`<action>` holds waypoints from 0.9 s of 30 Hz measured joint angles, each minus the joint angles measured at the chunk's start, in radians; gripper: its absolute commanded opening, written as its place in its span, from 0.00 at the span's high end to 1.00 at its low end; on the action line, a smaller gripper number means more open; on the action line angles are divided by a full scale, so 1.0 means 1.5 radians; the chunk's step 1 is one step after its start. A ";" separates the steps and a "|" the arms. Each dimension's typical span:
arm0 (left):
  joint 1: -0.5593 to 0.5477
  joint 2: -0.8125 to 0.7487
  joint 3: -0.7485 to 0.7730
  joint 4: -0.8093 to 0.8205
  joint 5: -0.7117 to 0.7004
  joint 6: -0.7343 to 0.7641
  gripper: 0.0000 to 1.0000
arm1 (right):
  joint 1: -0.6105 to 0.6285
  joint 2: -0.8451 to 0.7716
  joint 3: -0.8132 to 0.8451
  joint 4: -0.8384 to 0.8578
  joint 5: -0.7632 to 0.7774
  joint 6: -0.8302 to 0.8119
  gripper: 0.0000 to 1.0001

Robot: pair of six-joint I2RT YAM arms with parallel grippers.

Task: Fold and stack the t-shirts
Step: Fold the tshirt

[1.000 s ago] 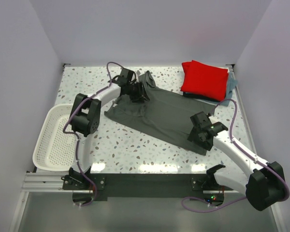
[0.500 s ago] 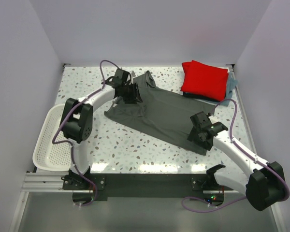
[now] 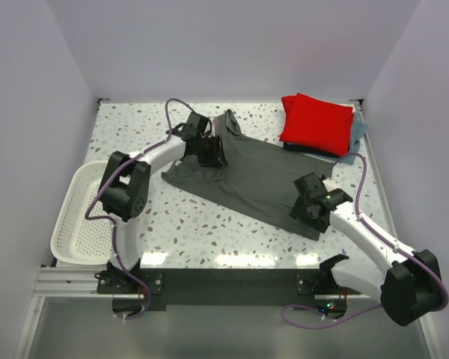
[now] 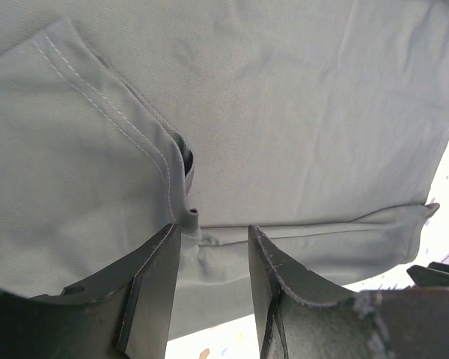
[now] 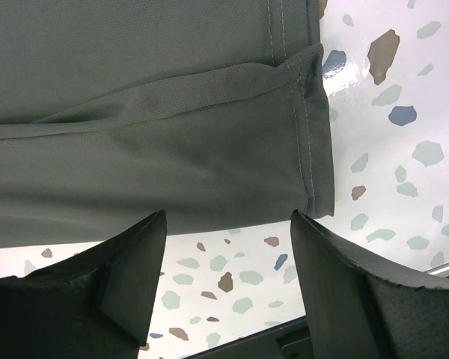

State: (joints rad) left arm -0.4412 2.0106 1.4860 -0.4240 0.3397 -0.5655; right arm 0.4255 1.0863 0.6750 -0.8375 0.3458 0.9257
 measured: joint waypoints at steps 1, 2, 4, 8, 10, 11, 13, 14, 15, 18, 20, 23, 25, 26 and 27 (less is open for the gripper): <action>-0.001 0.003 0.000 0.001 0.001 0.000 0.54 | 0.000 0.000 0.000 0.000 0.000 0.000 0.29; -0.003 0.008 0.000 0.001 0.001 0.000 0.54 | 0.000 0.000 0.000 0.000 0.000 0.000 0.29; -0.004 0.019 -0.001 0.003 0.002 0.000 0.54 | 0.000 -0.001 0.000 -0.001 0.000 0.000 0.29; -0.007 0.035 -0.002 0.005 0.006 0.000 0.54 | 0.001 -0.009 0.000 -0.003 0.000 0.001 0.29; -0.008 0.040 -0.002 0.007 0.009 0.000 0.54 | 0.001 -0.014 0.000 -0.005 0.000 0.002 0.29; -0.009 0.043 -0.002 0.008 0.010 -0.001 0.54 | 0.001 -0.015 0.000 -0.005 0.000 0.002 0.29; -0.011 0.048 -0.002 0.009 0.011 -0.002 0.54 | 0.001 -0.016 0.000 -0.006 0.000 0.002 0.29; -0.013 0.050 -0.002 0.009 0.011 -0.002 0.54 | 0.001 -0.017 0.000 -0.006 0.000 0.002 0.29; -0.016 0.053 -0.002 0.010 0.011 -0.002 0.54 | 0.001 -0.018 0.000 -0.006 0.001 0.003 0.29; -0.024 0.061 -0.002 0.011 0.016 -0.010 0.54 | 0.001 -0.018 0.000 -0.006 0.001 0.003 0.29; -0.027 0.064 -0.001 0.011 0.016 -0.012 0.54 | 0.001 -0.018 0.000 -0.006 0.001 0.003 0.29; -0.029 0.066 0.010 0.003 0.015 -0.011 0.54 | 0.001 -0.017 0.006 -0.012 0.001 0.001 0.29; -0.027 0.066 0.026 -0.006 0.012 -0.009 0.53 | 0.001 -0.016 0.019 -0.017 0.001 0.000 0.29; -0.025 0.066 0.035 -0.009 0.010 -0.008 0.53 | 0.001 -0.014 0.030 -0.022 0.002 -0.002 0.29; -0.023 0.066 0.042 -0.010 0.008 -0.005 0.53 | 0.001 -0.014 0.042 -0.024 0.003 -0.002 0.29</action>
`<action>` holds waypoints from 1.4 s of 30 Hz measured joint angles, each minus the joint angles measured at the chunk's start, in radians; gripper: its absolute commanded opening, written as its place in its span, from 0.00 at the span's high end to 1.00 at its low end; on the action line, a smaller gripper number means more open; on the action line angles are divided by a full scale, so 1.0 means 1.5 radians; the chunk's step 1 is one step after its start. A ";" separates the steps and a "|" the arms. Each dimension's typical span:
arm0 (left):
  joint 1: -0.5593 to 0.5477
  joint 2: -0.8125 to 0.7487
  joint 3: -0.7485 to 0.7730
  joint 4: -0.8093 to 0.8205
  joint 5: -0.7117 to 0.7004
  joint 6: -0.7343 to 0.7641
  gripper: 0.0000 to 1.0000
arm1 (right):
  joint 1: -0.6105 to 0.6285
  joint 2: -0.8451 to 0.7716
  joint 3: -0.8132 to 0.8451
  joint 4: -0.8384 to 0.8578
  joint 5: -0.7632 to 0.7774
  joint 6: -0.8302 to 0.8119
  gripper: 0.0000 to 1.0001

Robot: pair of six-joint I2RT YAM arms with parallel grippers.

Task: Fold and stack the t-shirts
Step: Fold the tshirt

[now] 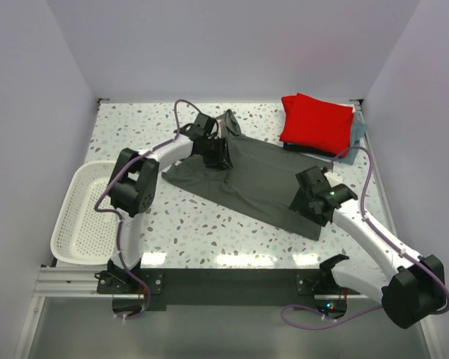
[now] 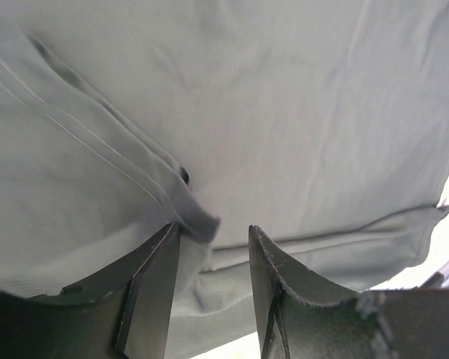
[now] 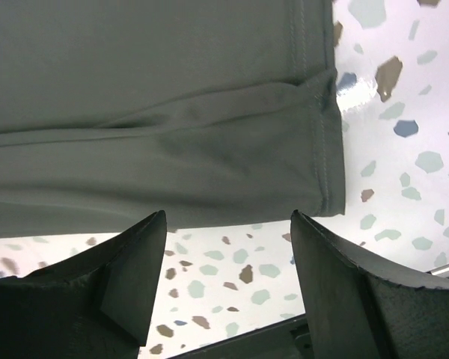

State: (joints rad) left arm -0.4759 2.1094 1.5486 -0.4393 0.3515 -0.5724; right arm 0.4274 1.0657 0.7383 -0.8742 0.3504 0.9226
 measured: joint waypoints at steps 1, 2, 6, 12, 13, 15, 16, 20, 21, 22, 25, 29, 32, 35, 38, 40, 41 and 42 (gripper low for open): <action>0.004 0.000 0.008 -0.002 -0.003 0.007 0.53 | 0.000 0.001 0.013 -0.002 0.001 -0.002 0.29; 0.007 0.000 0.018 -0.004 -0.007 0.011 0.53 | 0.001 0.001 0.029 -0.003 0.003 -0.005 0.29; 0.026 -0.001 0.033 -0.013 -0.026 0.027 0.52 | 0.003 0.012 0.078 -0.004 0.013 -0.024 0.29; 0.047 -0.002 0.039 -0.017 -0.049 0.040 0.52 | 0.003 0.104 0.112 0.037 0.006 -0.064 0.28; 0.047 -0.002 0.039 -0.018 -0.051 0.041 0.52 | 0.003 0.126 0.114 0.049 -0.002 -0.069 0.28; 0.047 -0.001 0.039 -0.017 -0.055 0.043 0.53 | 0.003 0.166 0.115 0.074 -0.013 -0.079 0.28; 0.047 -0.001 0.038 -0.017 -0.060 0.044 0.53 | 0.003 0.184 0.115 0.086 -0.019 -0.083 0.28; 0.048 -0.001 0.021 -0.005 -0.073 0.046 0.53 | 0.003 0.241 0.115 0.124 -0.033 -0.099 0.28; 0.049 -0.001 0.009 -0.001 -0.076 0.046 0.53 | 0.003 0.254 0.115 0.133 -0.036 -0.103 0.27; 0.050 -0.001 -0.002 0.002 -0.079 0.046 0.53 | 0.003 0.266 0.115 0.140 -0.039 -0.106 0.28; 0.058 -0.006 -0.034 0.011 -0.082 0.046 0.54 | 0.003 0.291 0.114 0.157 -0.051 -0.110 0.28; 0.064 -0.028 -0.070 0.027 -0.095 0.048 0.54 | 0.003 0.296 0.109 0.180 -0.057 -0.110 0.28; 0.064 -0.046 -0.100 0.044 -0.099 0.048 0.54 | 0.003 0.296 0.092 0.195 -0.063 -0.110 0.28; 0.064 -0.062 -0.127 0.060 -0.101 0.049 0.54 | 0.003 0.302 0.075 0.202 -0.078 -0.109 0.28; 0.064 -0.082 -0.159 0.074 -0.104 0.052 0.54 | 0.003 0.310 0.061 0.212 -0.089 -0.107 0.28; 0.064 -0.093 -0.175 0.081 -0.104 0.053 0.54 | 0.003 0.308 0.057 0.217 -0.091 -0.105 0.28; 0.064 -0.097 -0.182 0.083 -0.104 0.053 0.54 | 0.003 0.306 0.055 0.218 -0.092 -0.105 0.28; 0.064 -0.101 -0.188 0.087 -0.104 0.053 0.54 | 0.003 0.304 0.052 0.222 -0.093 -0.104 0.28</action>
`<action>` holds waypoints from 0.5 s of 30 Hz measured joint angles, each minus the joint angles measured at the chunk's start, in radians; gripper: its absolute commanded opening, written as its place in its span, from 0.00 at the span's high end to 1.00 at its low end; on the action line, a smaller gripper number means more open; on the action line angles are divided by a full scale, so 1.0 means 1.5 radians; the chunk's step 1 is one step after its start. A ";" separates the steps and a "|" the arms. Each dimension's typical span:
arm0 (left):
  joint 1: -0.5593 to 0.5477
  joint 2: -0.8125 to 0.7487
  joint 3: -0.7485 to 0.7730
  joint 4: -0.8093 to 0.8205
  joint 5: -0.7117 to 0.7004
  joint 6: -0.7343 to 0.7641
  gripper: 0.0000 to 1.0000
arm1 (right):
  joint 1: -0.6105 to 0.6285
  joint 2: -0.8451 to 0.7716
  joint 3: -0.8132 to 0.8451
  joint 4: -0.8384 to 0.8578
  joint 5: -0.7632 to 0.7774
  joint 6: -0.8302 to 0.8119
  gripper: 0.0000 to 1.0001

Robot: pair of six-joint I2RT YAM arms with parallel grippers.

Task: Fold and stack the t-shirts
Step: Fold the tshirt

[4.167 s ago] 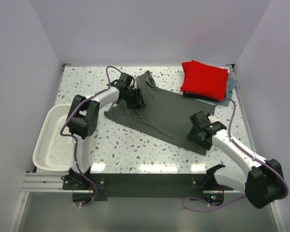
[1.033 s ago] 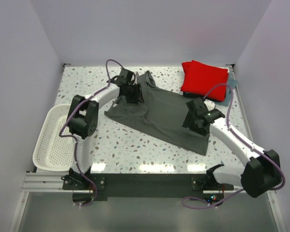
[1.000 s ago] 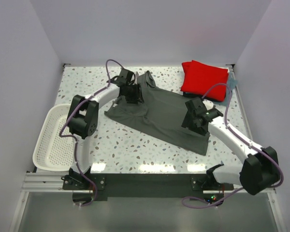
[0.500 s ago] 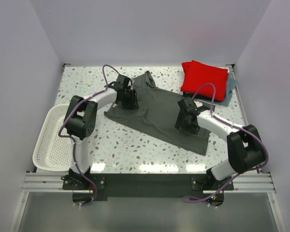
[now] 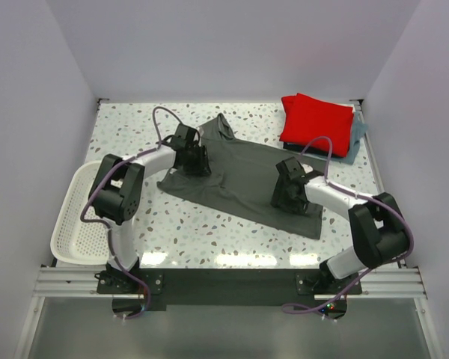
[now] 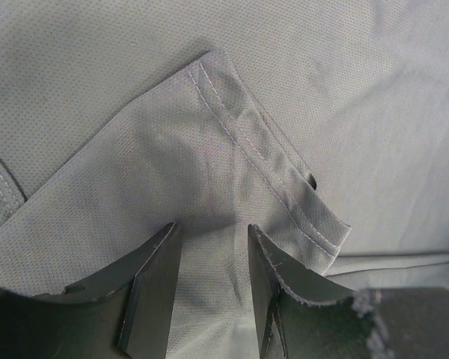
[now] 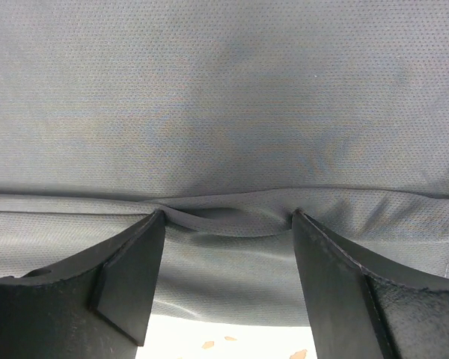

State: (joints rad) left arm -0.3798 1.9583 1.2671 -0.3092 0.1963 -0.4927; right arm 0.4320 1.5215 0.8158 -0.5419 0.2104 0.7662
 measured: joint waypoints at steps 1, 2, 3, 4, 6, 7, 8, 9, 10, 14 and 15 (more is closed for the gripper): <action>0.000 -0.004 -0.005 0.002 0.000 0.001 0.54 | 0.000 -0.004 -0.004 0.003 -0.003 0.000 0.28; 0.000 -0.007 -0.011 0.003 0.000 0.002 0.54 | 0.000 -0.007 -0.008 0.007 -0.007 0.000 0.28; 0.000 -0.012 -0.018 0.004 0.000 0.003 0.54 | 0.000 -0.011 -0.012 0.011 -0.010 0.000 0.28; 0.000 -0.017 -0.024 0.004 0.000 0.003 0.54 | 0.000 -0.014 -0.014 0.013 -0.012 0.001 0.28; 0.000 -0.029 -0.040 0.003 0.000 0.004 0.54 | 0.002 -0.019 -0.020 0.018 -0.013 0.002 0.28; 0.000 -0.034 -0.046 0.003 0.000 0.004 0.54 | 0.004 -0.022 -0.023 0.019 -0.013 0.003 0.28; 0.000 -0.039 -0.053 0.003 0.000 0.004 0.54 | 0.007 -0.025 -0.025 0.020 -0.014 0.005 0.28; 0.000 -0.045 -0.060 0.002 0.000 0.004 0.54 | 0.011 -0.031 -0.031 0.020 -0.016 0.009 0.28; 0.000 -0.050 -0.066 0.001 0.000 0.004 0.54 | 0.014 -0.039 -0.037 0.021 -0.018 0.013 0.28; 0.000 -0.070 -0.092 -0.002 0.000 0.004 0.54 | 0.021 -0.084 -0.072 0.018 -0.037 0.037 0.28; 0.000 -0.077 -0.099 -0.003 0.000 0.004 0.54 | 0.023 -0.099 -0.083 0.014 -0.043 0.045 0.28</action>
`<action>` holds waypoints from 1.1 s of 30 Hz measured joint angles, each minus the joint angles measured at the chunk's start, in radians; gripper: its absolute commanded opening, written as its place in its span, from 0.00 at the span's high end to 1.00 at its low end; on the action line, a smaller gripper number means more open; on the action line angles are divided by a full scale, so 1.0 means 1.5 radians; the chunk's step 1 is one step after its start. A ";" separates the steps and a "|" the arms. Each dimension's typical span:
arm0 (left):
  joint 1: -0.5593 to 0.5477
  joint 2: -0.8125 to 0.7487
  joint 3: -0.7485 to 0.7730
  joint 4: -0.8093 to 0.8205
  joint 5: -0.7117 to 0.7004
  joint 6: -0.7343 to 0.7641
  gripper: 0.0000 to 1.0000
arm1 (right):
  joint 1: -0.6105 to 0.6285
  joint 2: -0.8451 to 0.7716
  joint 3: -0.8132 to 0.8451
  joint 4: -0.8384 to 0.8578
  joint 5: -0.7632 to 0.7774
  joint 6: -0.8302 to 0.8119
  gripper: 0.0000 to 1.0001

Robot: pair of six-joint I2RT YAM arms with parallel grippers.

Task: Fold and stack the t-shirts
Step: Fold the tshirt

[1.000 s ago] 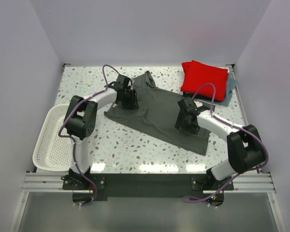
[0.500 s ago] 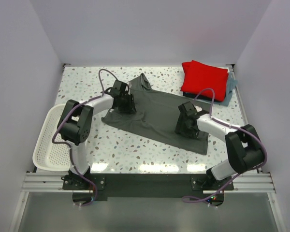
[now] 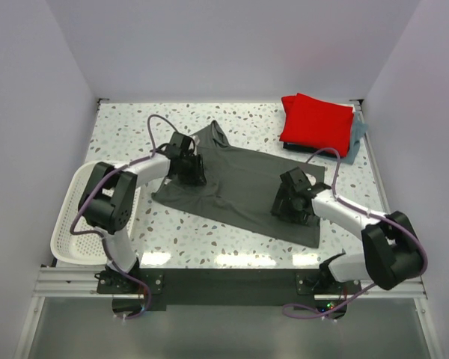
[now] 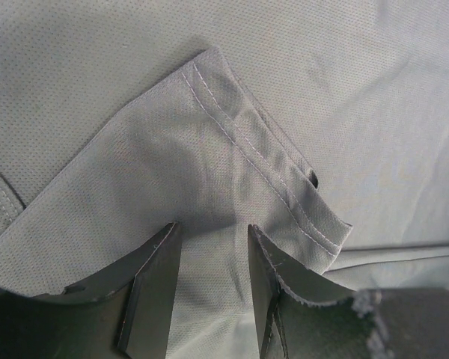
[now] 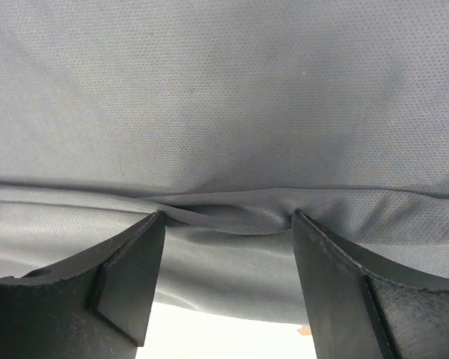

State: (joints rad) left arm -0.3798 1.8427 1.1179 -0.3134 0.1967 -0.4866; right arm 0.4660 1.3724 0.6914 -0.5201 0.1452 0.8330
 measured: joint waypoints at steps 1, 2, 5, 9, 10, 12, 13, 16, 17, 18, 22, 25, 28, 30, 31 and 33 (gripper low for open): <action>0.000 -0.006 -0.008 -0.001 0.001 0.000 0.54 | 0.001 -0.013 -0.010 -0.002 -0.005 0.006 0.28; 0.000 -0.012 -0.016 -0.001 0.002 0.000 0.54 | 0.002 -0.029 -0.022 -0.005 -0.011 0.014 0.28; 0.000 -0.031 -0.041 0.000 0.007 0.000 0.54 | 0.004 -0.077 -0.053 -0.016 -0.027 0.037 0.28; 0.000 -0.064 -0.081 -0.001 0.018 0.000 0.54 | 0.004 -0.129 -0.085 -0.037 -0.044 0.064 0.28; 0.000 -0.071 -0.090 -0.001 0.022 0.000 0.54 | 0.004 -0.140 -0.092 -0.044 -0.047 0.072 0.28; 0.000 -0.083 -0.105 0.000 0.029 0.000 0.54 | 0.004 -0.154 -0.098 -0.056 -0.052 0.080 0.28; 0.000 -0.090 -0.114 0.000 0.033 0.000 0.54 | 0.005 -0.161 -0.101 -0.063 -0.054 0.084 0.28; 0.000 -0.109 -0.136 0.000 0.043 0.000 0.53 | 0.007 -0.179 -0.106 -0.088 -0.056 0.092 0.28; 0.000 -0.113 -0.141 0.000 0.046 0.000 0.52 | 0.008 -0.184 -0.107 -0.099 -0.056 0.093 0.28; 0.000 -0.116 -0.144 -0.001 0.049 0.000 0.50 | 0.008 -0.188 -0.107 -0.111 -0.055 0.093 0.28; 0.000 -0.119 -0.141 -0.010 0.055 -0.001 0.46 | 0.008 -0.194 -0.100 -0.158 -0.042 0.091 0.28; 0.000 -0.118 -0.115 -0.045 0.051 0.000 0.45 | 0.008 -0.190 -0.069 -0.188 -0.031 0.085 0.26; 0.000 -0.113 -0.058 -0.070 0.050 0.000 0.45 | 0.008 -0.173 -0.017 -0.194 -0.012 0.071 0.24; 0.000 -0.103 -0.006 -0.081 0.048 0.001 0.45 | 0.003 -0.149 0.022 -0.194 0.003 0.058 0.24; 0.000 -0.095 0.023 -0.084 0.047 0.001 0.45 | -0.002 -0.134 0.041 -0.193 0.010 0.051 0.24; 0.000 -0.071 0.085 -0.086 0.045 0.001 0.45 | -0.019 -0.102 0.077 -0.189 0.020 0.033 0.24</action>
State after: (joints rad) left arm -0.3798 1.7355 1.2453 -0.4427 0.2642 -0.4847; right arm 0.4374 1.2186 0.8066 -0.8043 0.1753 0.8829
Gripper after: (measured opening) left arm 0.546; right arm 0.758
